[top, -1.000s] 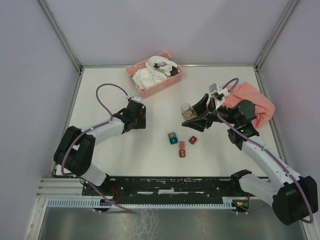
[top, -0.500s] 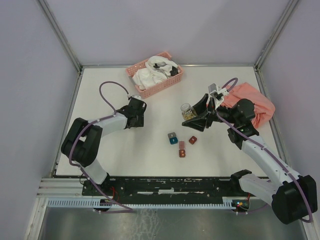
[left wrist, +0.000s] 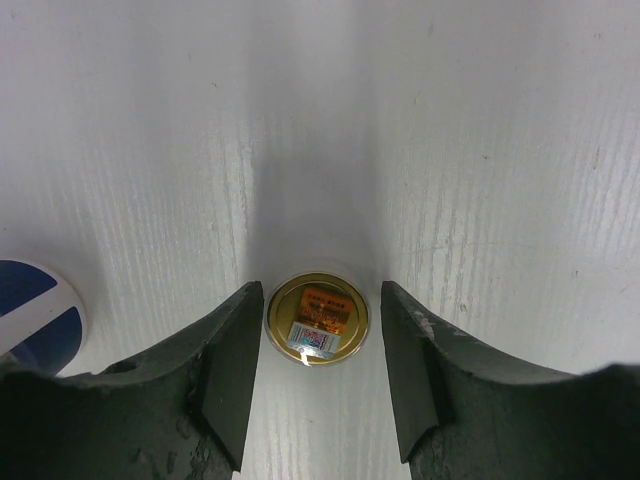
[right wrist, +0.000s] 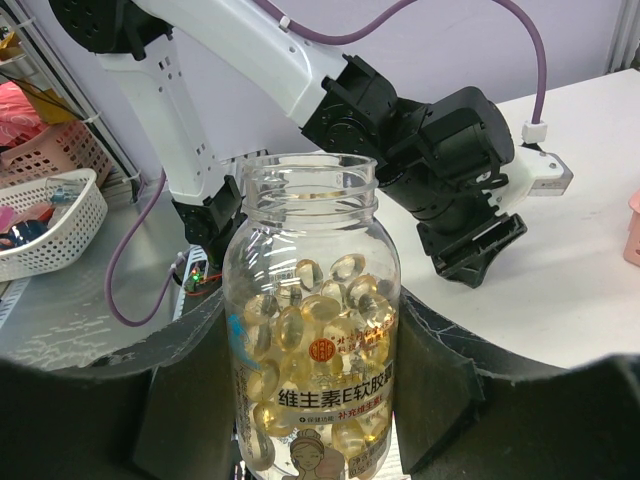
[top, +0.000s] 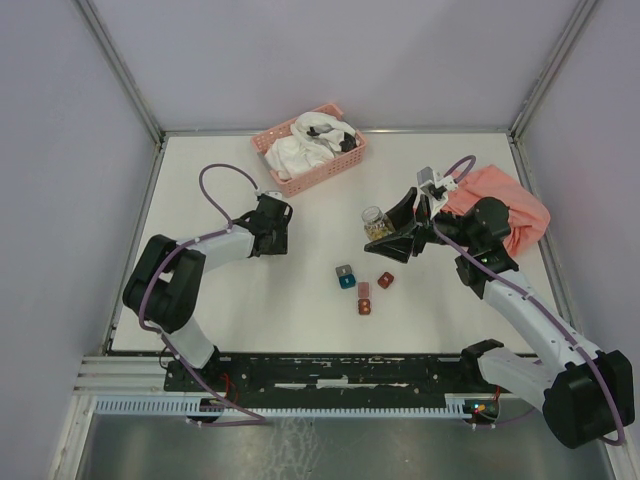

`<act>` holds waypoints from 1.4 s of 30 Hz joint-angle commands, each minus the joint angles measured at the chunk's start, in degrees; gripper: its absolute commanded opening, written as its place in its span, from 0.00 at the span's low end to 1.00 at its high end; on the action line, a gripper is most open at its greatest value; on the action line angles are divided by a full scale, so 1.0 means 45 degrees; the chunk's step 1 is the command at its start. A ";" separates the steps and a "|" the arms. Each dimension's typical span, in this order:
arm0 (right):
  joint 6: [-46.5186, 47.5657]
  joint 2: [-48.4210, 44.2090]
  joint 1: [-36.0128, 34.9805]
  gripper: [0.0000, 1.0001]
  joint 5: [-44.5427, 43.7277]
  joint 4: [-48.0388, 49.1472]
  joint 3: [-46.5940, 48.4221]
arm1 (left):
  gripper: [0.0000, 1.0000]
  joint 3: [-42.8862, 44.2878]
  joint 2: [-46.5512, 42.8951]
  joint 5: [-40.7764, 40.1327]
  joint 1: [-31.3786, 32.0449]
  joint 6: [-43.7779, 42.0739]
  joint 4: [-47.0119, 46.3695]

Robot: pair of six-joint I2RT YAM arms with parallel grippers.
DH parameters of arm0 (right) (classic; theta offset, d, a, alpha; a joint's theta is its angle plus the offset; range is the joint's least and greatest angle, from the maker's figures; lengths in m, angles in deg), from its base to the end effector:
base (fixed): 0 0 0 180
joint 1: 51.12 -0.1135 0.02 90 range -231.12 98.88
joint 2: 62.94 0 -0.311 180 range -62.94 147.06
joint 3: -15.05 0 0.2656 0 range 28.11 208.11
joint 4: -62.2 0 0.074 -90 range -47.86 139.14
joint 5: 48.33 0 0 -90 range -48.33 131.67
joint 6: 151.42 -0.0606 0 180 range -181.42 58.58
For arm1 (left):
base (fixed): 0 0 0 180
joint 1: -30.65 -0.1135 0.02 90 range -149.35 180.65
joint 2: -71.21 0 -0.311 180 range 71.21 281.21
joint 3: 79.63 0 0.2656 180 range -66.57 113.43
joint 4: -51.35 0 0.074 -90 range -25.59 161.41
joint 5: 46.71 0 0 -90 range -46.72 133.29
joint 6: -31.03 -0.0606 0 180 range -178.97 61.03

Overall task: Sort the pills into containers
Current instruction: Screw the lid of the pill bottle onto the pill bottle.

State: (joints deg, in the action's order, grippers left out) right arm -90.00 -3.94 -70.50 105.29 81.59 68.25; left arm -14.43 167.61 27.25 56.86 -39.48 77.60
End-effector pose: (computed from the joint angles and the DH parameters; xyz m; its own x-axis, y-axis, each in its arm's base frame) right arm 0.1916 0.1249 0.3770 -0.2689 0.1308 -0.9543 -0.9569 0.0770 0.2801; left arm 0.3241 -0.1409 0.1735 -0.8100 0.0414 -0.5849 0.0221 0.9990 0.0400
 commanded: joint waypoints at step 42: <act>0.9699 0.0102 0.0107 0.02 0.1620 -1.0092 0.2616 | 0.31 -0.5895 -0.9733 1.1681 0.0037 0.7949 -1.2374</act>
State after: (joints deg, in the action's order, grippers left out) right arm -64.30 -3.28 -70.13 110.07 52.97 75.44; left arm -37.19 127.26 68.28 56.95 -21.91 49.38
